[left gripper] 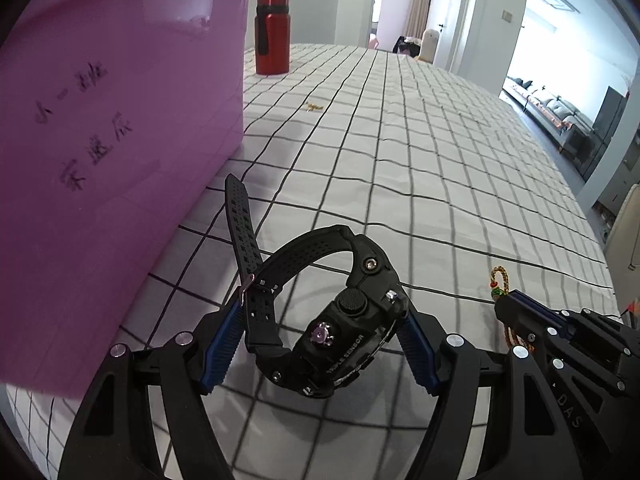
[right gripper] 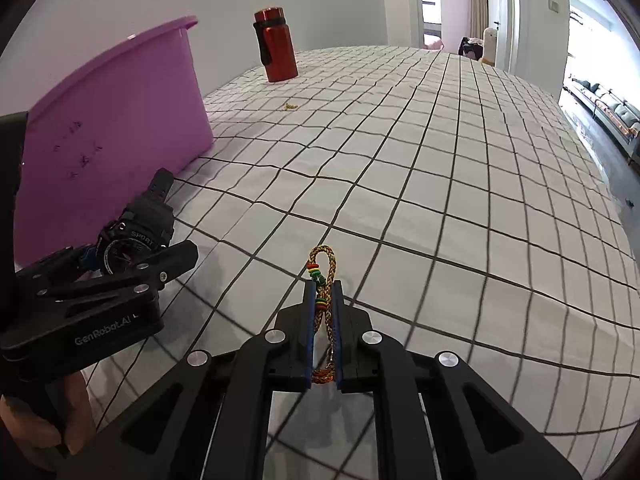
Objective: Organize jewelry
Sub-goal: 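Lift the wristwatch and bracelet and carry both over the pink bin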
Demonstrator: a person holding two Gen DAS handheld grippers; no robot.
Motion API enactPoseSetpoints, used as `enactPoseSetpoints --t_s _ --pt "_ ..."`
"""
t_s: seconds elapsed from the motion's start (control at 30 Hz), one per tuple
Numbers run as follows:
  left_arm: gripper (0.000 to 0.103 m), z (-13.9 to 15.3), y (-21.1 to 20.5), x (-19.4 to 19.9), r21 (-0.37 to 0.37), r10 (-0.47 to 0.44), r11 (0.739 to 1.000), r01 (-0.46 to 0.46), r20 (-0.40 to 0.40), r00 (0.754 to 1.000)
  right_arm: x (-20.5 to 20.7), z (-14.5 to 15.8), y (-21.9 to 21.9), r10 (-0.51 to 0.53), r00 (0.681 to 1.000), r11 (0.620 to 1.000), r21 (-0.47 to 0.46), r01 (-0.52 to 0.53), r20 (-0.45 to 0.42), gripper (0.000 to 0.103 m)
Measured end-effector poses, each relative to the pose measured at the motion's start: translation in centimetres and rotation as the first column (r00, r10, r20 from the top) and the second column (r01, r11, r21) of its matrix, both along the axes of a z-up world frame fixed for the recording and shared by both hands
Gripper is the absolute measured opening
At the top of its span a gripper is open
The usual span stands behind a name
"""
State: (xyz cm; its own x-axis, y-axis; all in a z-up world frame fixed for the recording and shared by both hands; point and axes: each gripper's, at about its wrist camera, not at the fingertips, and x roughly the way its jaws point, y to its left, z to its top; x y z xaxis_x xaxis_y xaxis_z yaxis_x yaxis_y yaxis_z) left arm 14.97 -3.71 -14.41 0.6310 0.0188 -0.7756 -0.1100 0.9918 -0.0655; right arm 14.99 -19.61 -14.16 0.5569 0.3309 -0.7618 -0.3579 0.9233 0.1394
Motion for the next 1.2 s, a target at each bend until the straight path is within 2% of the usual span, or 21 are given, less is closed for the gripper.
enactPoseSetpoints --t_s 0.27,0.53,0.73,0.87,1.0,1.2 --pt "0.069 3.7 -1.6 -3.1 0.003 0.024 1.0 -0.024 0.032 0.999 -2.5 3.6 -2.0 0.027 0.999 1.0 0.013 -0.028 0.037 0.007" --pt "0.069 10.4 -2.5 -6.7 -0.018 0.05 0.999 -0.049 0.062 0.997 -4.7 10.6 -3.4 0.078 0.993 0.996 0.035 -0.082 0.087 0.007" --pt "0.069 15.7 -1.4 -8.9 -0.026 0.098 0.995 -0.096 0.1 0.99 -5.1 15.9 -2.3 0.141 0.981 0.986 0.075 -0.152 0.131 0.008" --pt "0.069 19.0 0.9 -9.9 -0.022 0.134 0.991 -0.132 0.132 0.982 -5.1 19.0 0.2 0.188 0.969 0.974 0.095 -0.205 0.162 0.008" --pt "0.069 21.3 4.9 -10.2 -0.015 0.169 0.985 -0.169 0.157 0.973 -4.8 21.1 3.7 0.221 0.959 0.962 0.123 -0.245 0.178 0.008" --pt "0.069 22.5 12.3 -9.3 0.014 0.188 0.981 -0.193 0.175 0.966 -3.7 22.2 11.3 0.25 0.95 0.948 0.151 -0.279 0.189 0.008"
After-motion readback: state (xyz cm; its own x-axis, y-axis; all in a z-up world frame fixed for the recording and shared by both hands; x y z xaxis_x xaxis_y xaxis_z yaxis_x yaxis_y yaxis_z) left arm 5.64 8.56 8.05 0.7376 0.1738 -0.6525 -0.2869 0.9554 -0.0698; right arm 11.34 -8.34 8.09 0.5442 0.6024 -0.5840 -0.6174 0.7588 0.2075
